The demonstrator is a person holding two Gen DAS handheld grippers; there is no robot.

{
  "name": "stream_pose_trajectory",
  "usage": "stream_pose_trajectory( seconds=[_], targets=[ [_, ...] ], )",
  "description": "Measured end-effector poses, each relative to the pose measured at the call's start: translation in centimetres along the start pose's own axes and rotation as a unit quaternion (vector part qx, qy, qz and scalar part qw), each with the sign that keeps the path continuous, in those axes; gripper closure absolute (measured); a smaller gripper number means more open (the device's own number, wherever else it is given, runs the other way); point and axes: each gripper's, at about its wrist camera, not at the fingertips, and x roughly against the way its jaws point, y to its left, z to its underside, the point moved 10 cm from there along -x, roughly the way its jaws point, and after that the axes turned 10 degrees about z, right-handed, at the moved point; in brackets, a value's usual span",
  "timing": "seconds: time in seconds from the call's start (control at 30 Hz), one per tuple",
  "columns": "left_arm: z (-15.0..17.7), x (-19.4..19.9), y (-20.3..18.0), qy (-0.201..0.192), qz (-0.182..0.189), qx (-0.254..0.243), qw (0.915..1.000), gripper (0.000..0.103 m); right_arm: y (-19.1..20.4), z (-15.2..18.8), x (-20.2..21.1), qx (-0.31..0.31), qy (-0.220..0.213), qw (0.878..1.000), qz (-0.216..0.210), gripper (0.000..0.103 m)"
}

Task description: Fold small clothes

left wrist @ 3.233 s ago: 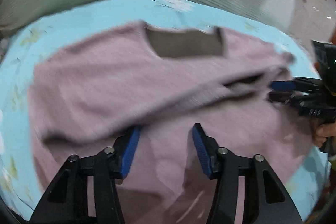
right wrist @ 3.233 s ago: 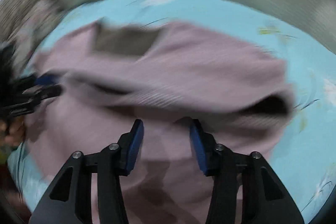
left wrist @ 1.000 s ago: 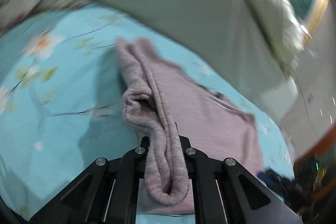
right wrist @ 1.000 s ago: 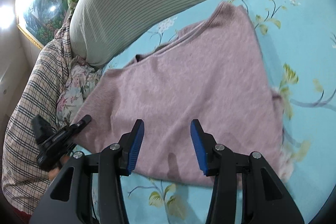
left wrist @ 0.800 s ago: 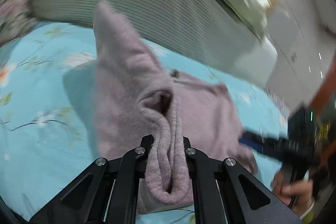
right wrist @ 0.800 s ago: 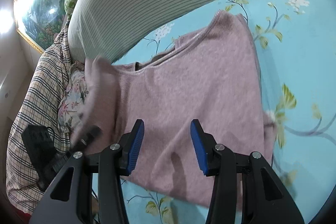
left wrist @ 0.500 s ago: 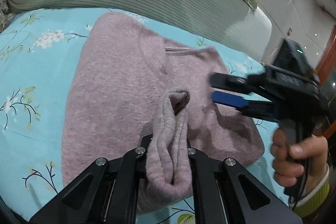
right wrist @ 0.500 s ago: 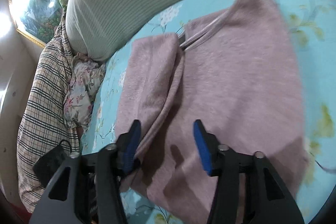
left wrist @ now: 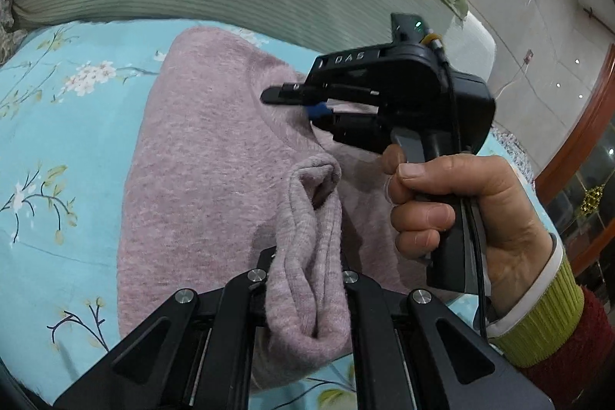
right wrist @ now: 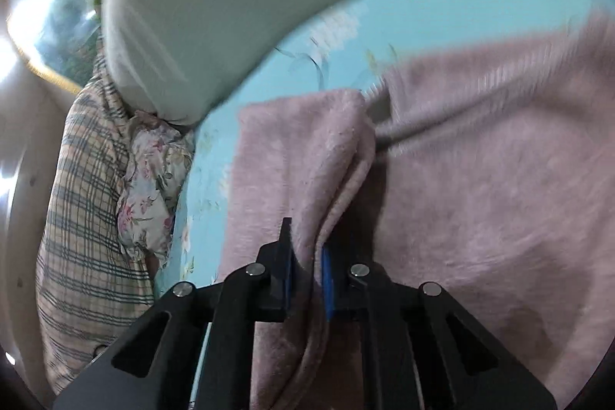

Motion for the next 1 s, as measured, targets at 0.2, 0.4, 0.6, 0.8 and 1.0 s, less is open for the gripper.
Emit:
stream_pose_trajectory(
  seconds=[0.2, 0.4, 0.6, 0.8, 1.0],
  targets=[
    [-1.5, -1.3, -5.4, -0.003, 0.042, -0.018, 0.9989, 0.097, -2.3, -2.0, 6.7, 0.049, -0.05, 0.996, 0.049, 0.09],
    [-0.8, -5.2, -10.0, 0.023, 0.073, -0.043, 0.9961, 0.096, -9.8, -1.1, 7.9, 0.022, -0.034, 0.993, 0.115, 0.09],
    [1.2, -8.5, -10.8, 0.062, 0.081, -0.032, 0.9943, 0.096, -12.0, -0.4, 8.0, 0.001, -0.036, 0.993, 0.11, 0.09],
    [1.3, -9.4, -10.6, 0.075, 0.082, -0.037, 0.9931, 0.096, -12.4, 0.0, 7.9, 0.008, -0.044, 0.991, 0.13, 0.09],
    [-0.1, -10.3, -10.3, 0.097, 0.082, -0.028, 0.9915, 0.084, -12.8, 0.5, 8.9, -0.008, -0.061, 0.988, 0.14, 0.083]
  ],
)
